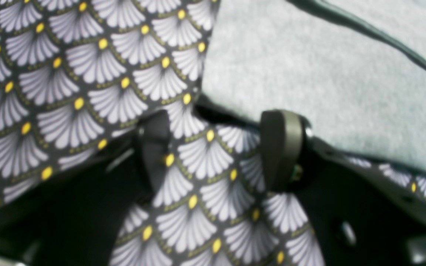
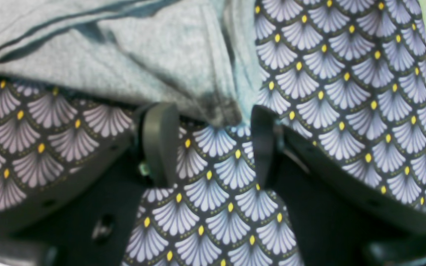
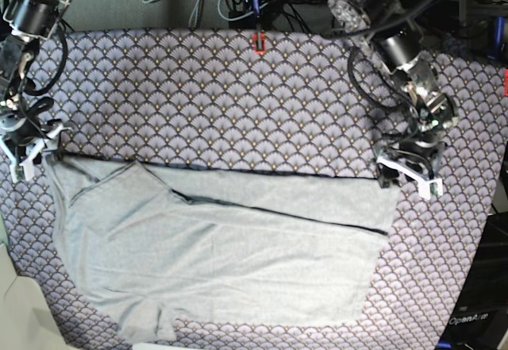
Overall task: Fold the T-shirt properly
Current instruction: 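Release the folded edge and raise both grippers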
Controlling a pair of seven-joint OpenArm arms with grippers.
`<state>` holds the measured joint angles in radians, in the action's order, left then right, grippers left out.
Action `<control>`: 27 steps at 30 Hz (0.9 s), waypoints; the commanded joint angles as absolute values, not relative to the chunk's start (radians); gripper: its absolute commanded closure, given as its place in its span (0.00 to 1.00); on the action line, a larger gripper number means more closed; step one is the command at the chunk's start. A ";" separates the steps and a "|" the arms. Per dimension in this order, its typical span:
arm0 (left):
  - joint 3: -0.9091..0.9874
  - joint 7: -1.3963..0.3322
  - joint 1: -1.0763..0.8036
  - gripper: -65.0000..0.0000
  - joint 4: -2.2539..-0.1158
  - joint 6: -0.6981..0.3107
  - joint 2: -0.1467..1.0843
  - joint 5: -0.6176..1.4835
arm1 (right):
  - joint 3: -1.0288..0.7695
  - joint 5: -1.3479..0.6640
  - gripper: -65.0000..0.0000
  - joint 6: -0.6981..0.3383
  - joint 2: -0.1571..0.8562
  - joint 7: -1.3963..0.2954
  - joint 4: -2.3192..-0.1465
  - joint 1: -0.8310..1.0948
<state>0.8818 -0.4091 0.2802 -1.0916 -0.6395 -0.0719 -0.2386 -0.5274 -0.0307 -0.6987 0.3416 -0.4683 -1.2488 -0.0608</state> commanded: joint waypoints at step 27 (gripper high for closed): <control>0.878 -0.406 0.372 0.86 -0.987 -0.568 -0.064 -0.122 | -0.535 -0.042 0.50 -0.698 0.394 -0.446 -1.270 -0.002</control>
<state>0.8822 -0.4156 0.3496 -0.9764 -0.5632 -0.0669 -0.1307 -0.5282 -0.0307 -0.6983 0.3714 -0.4664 -1.2526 0.0093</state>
